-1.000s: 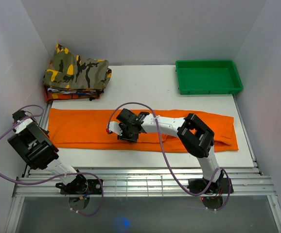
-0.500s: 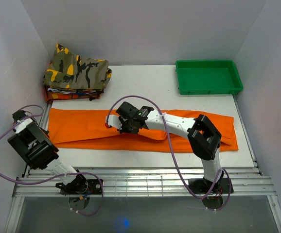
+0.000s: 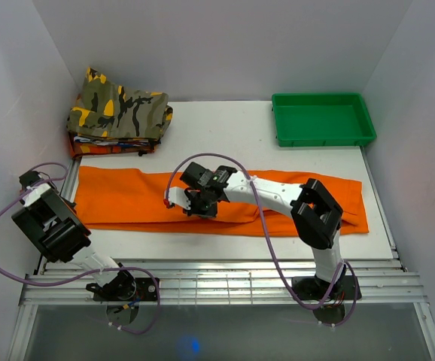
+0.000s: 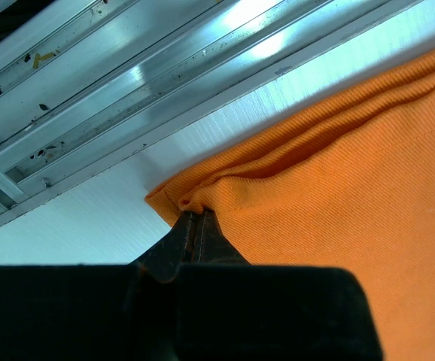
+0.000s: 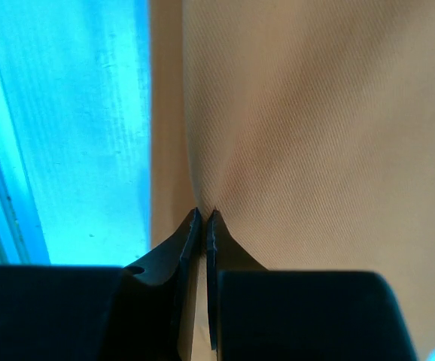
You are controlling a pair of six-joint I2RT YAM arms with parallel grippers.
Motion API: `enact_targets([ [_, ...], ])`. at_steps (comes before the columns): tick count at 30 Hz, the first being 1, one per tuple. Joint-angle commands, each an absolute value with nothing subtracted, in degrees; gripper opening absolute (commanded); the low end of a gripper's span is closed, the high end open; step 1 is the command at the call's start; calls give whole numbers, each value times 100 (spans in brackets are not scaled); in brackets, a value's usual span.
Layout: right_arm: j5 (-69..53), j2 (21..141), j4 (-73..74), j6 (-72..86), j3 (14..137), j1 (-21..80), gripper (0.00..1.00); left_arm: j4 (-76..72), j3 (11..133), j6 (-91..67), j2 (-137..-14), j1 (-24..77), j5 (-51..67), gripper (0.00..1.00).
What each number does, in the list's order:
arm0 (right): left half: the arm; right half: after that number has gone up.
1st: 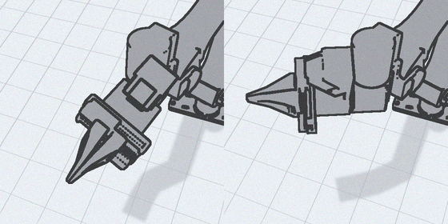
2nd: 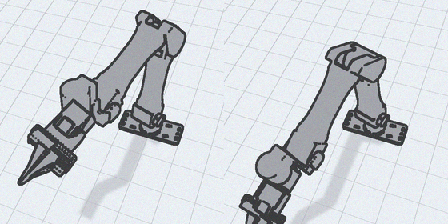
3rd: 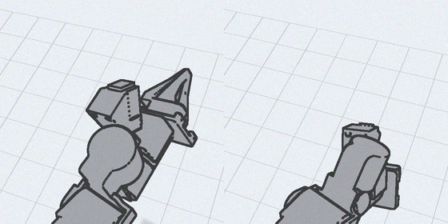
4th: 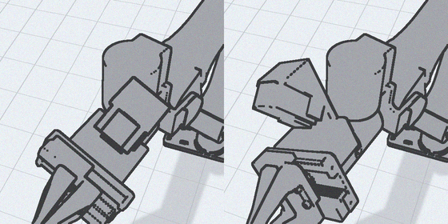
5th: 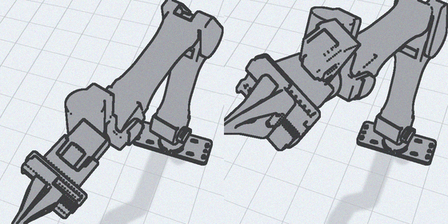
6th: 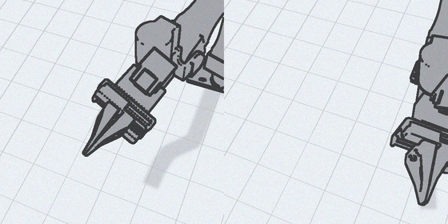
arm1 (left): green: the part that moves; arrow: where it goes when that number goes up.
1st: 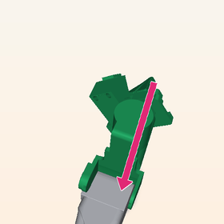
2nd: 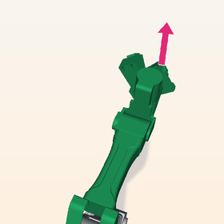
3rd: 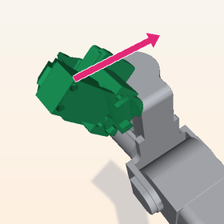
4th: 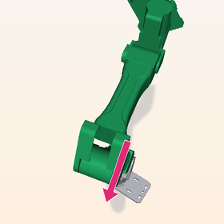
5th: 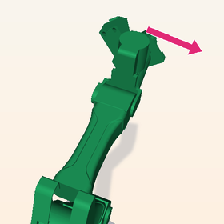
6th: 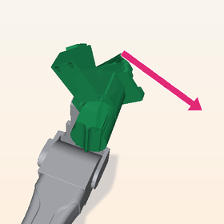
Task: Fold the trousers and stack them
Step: Fold the trousers
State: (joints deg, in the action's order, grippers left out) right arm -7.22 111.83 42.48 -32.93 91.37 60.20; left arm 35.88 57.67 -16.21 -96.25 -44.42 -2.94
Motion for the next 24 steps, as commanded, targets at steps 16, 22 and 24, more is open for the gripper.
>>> enact_targets([
  [16, -589, 12216, 3911, -2980, 8631, 6073, 8, 3515, 5528, -1609, -10064, -4456, -387, 0],
  [22, -659, 12305, 3911, -2865, 8657, 6047, 8, 3972, 6194, -1345, -9274, -4307, -9, 0],
  [24, -659, 12313, 3911, -2848, 8657, 6038, 8, 4165, 6371, -1301, -9089, -4298, 183, 0],
])
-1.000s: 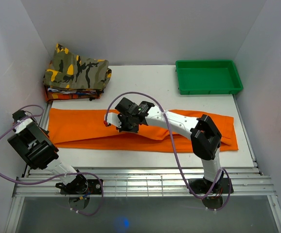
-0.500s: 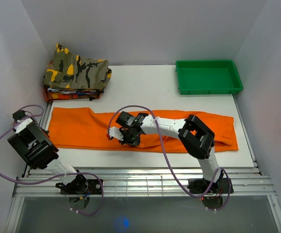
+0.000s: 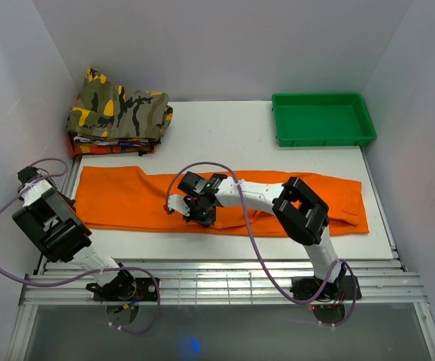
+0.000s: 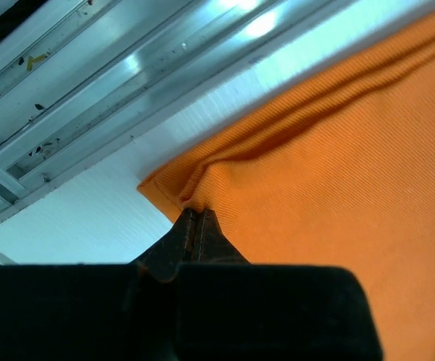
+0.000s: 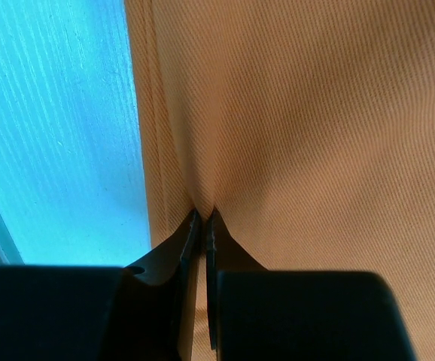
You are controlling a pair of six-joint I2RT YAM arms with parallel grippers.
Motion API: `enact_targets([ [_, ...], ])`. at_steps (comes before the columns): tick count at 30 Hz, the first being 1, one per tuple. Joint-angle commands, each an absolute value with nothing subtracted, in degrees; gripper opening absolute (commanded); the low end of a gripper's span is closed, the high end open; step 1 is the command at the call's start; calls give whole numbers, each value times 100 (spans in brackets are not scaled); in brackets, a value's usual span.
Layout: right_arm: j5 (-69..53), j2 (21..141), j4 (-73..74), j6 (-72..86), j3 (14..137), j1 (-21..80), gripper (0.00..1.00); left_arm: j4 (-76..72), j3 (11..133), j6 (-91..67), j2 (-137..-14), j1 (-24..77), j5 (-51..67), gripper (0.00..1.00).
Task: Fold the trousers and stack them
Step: Fold the trousers
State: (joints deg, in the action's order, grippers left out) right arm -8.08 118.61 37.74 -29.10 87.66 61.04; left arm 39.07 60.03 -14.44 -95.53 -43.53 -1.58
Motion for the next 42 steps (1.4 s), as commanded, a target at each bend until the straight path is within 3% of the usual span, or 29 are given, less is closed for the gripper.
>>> enact_targets([
  [1, -642, 12331, 3911, -2839, 8657, 6038, 8, 4244, 6520, -1283, -9053, -4289, 193, 0],
  [17, -580, 12445, 4043, -2663, 8815, 5959, 8, 4491, 6434, -1152, -8710, -4386, -378, 0],
  [42, -694, 12542, 4306, -2593, 9175, 5950, 8, 3402, 5836, -1186, -9782, -4614, -1046, 0],
])
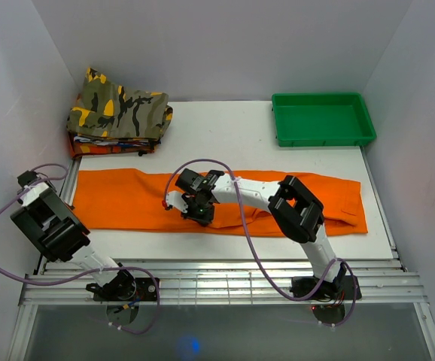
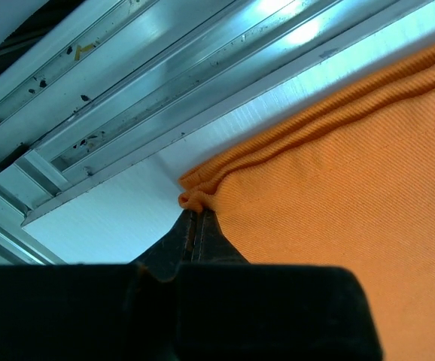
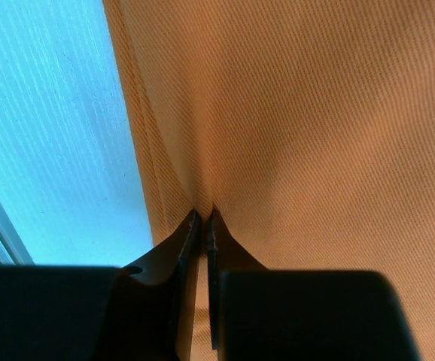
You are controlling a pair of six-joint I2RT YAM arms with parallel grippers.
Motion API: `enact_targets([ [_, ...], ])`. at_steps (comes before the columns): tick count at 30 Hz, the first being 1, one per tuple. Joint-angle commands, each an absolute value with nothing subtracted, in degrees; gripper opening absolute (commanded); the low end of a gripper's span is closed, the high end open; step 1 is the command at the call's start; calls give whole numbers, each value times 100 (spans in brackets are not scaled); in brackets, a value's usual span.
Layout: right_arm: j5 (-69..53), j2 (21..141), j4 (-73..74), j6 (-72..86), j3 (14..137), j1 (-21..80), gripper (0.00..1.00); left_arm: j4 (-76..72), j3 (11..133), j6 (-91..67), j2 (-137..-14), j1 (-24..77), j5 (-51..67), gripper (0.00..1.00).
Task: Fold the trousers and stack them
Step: Fold the trousers
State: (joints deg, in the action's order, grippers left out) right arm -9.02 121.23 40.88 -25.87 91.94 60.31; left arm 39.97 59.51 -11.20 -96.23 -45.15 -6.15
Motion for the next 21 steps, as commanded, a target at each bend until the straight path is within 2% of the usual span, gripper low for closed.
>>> enact_targets([
  [1, -686, 12507, 4350, -2584, 9219, 5941, 13, 3367, 5792, -1195, -9887, -4614, -1072, 0],
  [3, -650, 12419, 4368, -2566, 9368, 5898, 22, 3323, 5792, -1195, -9958, -4614, -1098, 0],
  [4, -650, 12332, 4377, -2558, 9430, 5863, 29, 3322, 5818, -1195, -9984, -4614, -1090, 0],
  [5, -659, 12288, 4394, -2558, 9492, 5810, 47, 3331, 5879, -1187, -9993, -4614, -1029, 2],
  [7, -721, 12095, 4403, -2558, 9615, 5643, 58, 3453, 5985, -1073, -9984, -4579, -827, 10],
  [8, -764, 12015, 4403, -2575, 9650, 5495, 70, 3532, 6072, -985, -9897, -4536, -704, 20],
  [9, -817, 11919, 4412, -2601, 9685, 5424, 76, 3585, 6125, -915, -9818, -4509, -625, 26],
  [10, -957, 11700, 4403, -2619, 9712, 5345, 88, 3647, 6178, -801, -9722, -4491, -459, 34],
  [12, -1168, 11445, 4403, -2698, 9721, 5073, 97, 3910, 6345, -660, -9414, -4412, -221, 51],
  [14, -1528, 11023, 4430, -2864, 9677, 4870, 91, 4165, 6477, -493, -9012, -4316, -9, 57],
  [16, -1810, 10602, 4517, -2979, 9633, 4493, 90, 4271, 6635, -344, -8685, -4254, 271, 74],
  [17, -1941, 10460, 4622, -3040, 9607, 4352, 90, 4376, 6705, -256, -8553, -4193, 438, 78],
  [18, -2177, 10198, 4727, -3180, 9589, 4011, 90, 4429, 6880, -159, -8308, -4149, 526, 95],
  [19, -2293, 10056, 4963, -3243, 9554, 3825, 90, 4482, 6969, -2, -8210, -4070, 640, 98],
  [21, -2460, 9618, 5202, -3549, 9326, 3324, 90, 4553, 7206, 368, -7991, -3964, 1246, 98],
])
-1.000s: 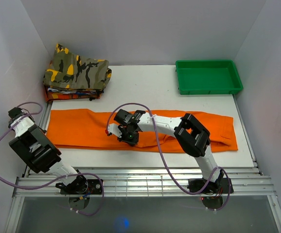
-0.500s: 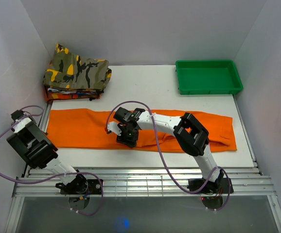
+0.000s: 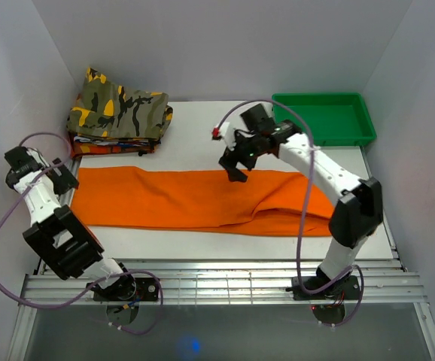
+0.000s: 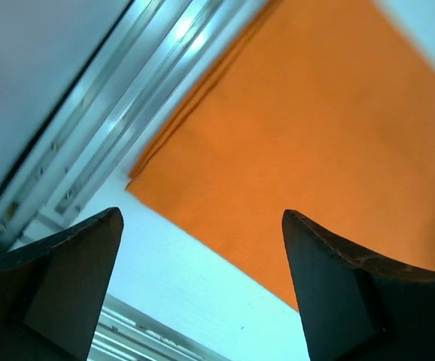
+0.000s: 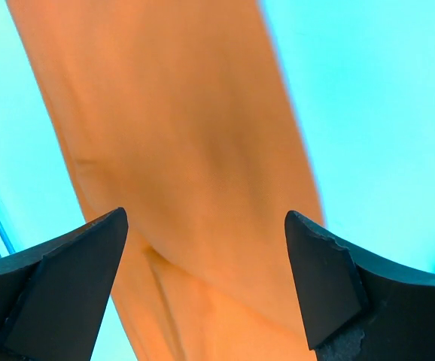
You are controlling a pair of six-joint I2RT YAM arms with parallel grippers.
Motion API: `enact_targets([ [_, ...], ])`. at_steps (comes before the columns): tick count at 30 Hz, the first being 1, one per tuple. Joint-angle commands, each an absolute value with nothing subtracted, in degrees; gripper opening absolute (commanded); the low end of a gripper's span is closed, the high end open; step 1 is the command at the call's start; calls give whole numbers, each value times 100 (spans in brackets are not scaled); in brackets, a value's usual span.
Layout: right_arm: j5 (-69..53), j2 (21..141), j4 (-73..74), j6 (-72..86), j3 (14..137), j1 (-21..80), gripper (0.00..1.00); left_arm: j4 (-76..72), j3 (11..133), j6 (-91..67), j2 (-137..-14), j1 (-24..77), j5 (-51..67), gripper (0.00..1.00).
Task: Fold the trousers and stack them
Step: Fold the trousers
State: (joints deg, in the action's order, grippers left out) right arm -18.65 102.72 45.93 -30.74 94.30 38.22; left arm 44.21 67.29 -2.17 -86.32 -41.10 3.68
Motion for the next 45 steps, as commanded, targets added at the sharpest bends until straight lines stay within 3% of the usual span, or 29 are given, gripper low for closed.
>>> enact_targets([
  [1, -2470, 9476, 5325, -3673, 9195, 3166, 90, 4570, 7285, 526, -7946, -3825, 1561, 98],
  [6, -2444, 8458, 6108, -4472, 7947, 1813, 94, 4641, 7339, 1388, -7787, -2464, 3093, 98],
  [9, -2295, 7904, 6363, -5122, 7350, 907, 99, 4562, 7076, 1607, -7892, -1111, 3330, 87],
  [13, -1811, 7436, 6390, -5958, 6812, 212, 84, 4421, 6689, 1626, -8305, 803, 3252, 73],
  [15, -1740, 7357, 6381, -6134, 6663, 193, 80, 4158, 6478, 1390, -8525, 1255, 3138, 69],
  [19, -1863, 7426, 6127, -6135, 6329, 193, 75, 3684, 6127, 976, -8631, 2212, 2944, 77],
  [22, -1960, 7576, 6012, -6109, 6153, 202, 73, 3332, 5801, 1045, -8613, 2687, 2384, 81],
  [32, -1960, 7647, 5301, -5564, 5828, 781, 65, 2936, 5318, 1529, -8938, 3339, 177, 80],
  [38, -1942, 7646, 4948, -5537, 5458, 1115, 62, 2927, 4966, 1617, -9158, 3630, -193, 86],
  [45, -1434, 7725, 4219, -5414, 5063, 1468, 66, 3015, 5001, 1538, -9439, 3639, -114, 95],
])
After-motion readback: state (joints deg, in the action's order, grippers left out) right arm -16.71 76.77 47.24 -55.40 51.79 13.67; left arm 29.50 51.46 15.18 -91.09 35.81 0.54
